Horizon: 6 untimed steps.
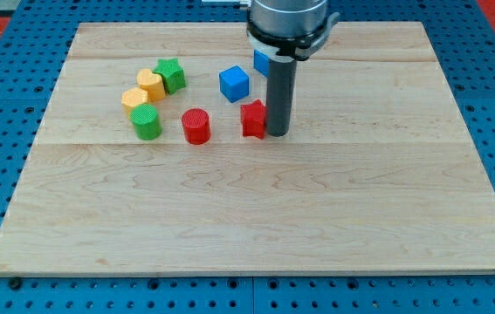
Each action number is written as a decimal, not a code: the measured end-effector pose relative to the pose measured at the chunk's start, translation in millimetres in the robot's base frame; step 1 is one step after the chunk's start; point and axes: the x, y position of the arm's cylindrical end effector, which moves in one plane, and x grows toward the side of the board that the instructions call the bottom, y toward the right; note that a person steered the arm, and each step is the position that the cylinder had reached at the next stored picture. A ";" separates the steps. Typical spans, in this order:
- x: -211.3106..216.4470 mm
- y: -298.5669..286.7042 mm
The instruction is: Point your arm towards top center
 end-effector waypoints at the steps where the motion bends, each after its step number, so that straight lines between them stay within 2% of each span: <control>1: -3.2 64.3; 2: -60.1 100.7; 3: -138.1 95.3; 4: -178.8 37.6; 5: -182.5 -7.1; 6: -138.0 5.7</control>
